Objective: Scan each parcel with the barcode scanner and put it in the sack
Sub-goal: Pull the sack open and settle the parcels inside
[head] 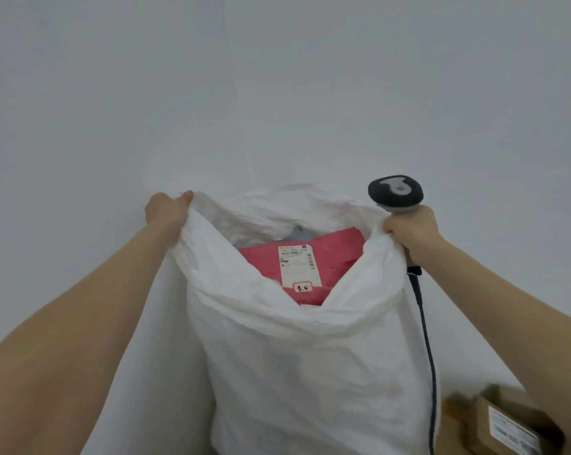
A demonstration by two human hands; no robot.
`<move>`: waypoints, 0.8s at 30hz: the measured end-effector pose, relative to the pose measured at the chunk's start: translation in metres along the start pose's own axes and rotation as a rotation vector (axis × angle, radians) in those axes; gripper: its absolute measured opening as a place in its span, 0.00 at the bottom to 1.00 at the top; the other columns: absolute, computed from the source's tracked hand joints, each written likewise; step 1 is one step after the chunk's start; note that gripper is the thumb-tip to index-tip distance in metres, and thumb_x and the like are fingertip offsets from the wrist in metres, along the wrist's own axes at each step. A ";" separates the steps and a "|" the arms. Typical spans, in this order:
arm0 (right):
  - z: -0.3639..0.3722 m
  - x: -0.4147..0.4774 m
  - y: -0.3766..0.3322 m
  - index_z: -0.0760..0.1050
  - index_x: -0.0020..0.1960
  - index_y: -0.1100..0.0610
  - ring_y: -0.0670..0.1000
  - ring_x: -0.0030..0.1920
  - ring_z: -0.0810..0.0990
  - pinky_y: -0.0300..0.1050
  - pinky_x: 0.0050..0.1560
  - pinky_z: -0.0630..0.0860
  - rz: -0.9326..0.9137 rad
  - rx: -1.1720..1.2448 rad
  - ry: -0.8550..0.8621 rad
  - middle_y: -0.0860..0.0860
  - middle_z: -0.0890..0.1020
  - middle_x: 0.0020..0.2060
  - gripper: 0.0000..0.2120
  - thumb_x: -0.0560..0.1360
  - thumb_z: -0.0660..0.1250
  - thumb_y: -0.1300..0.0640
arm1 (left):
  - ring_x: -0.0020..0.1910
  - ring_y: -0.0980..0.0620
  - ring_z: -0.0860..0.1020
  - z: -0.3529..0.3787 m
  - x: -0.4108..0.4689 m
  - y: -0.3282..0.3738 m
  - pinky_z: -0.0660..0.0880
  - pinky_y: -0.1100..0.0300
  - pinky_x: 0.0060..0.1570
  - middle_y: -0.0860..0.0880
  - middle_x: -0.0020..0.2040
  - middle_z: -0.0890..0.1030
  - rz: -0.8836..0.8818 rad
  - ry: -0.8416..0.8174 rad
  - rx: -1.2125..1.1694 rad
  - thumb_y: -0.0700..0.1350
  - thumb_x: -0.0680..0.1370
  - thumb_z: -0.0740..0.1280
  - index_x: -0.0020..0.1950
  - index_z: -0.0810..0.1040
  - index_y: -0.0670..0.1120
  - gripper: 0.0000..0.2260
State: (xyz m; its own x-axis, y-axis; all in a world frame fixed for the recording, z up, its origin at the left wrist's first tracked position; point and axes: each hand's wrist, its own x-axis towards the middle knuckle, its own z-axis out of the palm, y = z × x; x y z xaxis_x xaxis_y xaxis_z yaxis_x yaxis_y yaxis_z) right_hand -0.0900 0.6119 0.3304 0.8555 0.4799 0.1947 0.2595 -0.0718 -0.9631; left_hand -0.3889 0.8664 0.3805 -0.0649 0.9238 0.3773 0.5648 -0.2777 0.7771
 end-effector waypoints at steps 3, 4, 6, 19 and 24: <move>-0.012 -0.002 0.002 0.78 0.56 0.64 0.60 0.50 0.80 0.53 0.53 0.78 0.035 0.007 -0.038 0.61 0.81 0.49 0.15 0.69 0.66 0.68 | 0.67 0.35 0.69 -0.006 -0.021 0.025 0.70 0.46 0.62 0.35 0.72 0.64 0.066 -0.053 0.272 0.60 0.76 0.67 0.73 0.61 0.35 0.38; -0.018 -0.003 0.000 0.77 0.55 0.64 0.59 0.48 0.79 0.51 0.51 0.77 0.048 -0.013 -0.070 0.60 0.80 0.49 0.14 0.70 0.67 0.67 | 0.69 0.35 0.66 -0.007 -0.029 0.039 0.68 0.44 0.62 0.36 0.73 0.61 0.151 -0.014 0.423 0.60 0.75 0.67 0.74 0.59 0.37 0.38; -0.033 -0.004 -0.004 0.77 0.54 0.63 0.57 0.48 0.78 0.50 0.49 0.75 0.063 -0.085 -0.143 0.58 0.79 0.47 0.12 0.71 0.69 0.65 | 0.71 0.38 0.61 0.000 -0.051 0.072 0.66 0.45 0.64 0.37 0.73 0.60 0.417 0.011 0.640 0.58 0.75 0.68 0.74 0.60 0.40 0.35; -0.007 -0.030 -0.066 0.74 0.44 0.58 0.52 0.37 0.73 0.48 0.42 0.75 0.071 0.102 -0.476 0.54 0.74 0.39 0.06 0.73 0.70 0.64 | 0.70 0.41 0.65 0.138 -0.181 0.067 0.65 0.45 0.65 0.41 0.72 0.64 0.696 -0.449 0.552 0.54 0.80 0.62 0.73 0.65 0.46 0.24; 0.002 -0.045 0.030 0.75 0.36 0.55 0.58 0.48 0.77 0.52 0.52 0.76 0.227 -0.062 -0.418 0.57 0.78 0.42 0.13 0.70 0.70 0.71 | 0.78 0.47 0.46 0.132 -0.185 -0.025 0.47 0.33 0.71 0.49 0.80 0.47 0.532 -0.608 0.585 0.69 0.75 0.58 0.78 0.52 0.59 0.35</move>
State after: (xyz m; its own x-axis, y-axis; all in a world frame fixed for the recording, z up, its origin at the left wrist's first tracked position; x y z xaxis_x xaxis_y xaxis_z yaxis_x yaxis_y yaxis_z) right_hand -0.1220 0.5898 0.2919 0.6432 0.7558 -0.1228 0.1246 -0.2615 -0.9571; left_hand -0.2824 0.7372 0.2248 0.6544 0.7401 0.1550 0.7250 -0.6724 0.1494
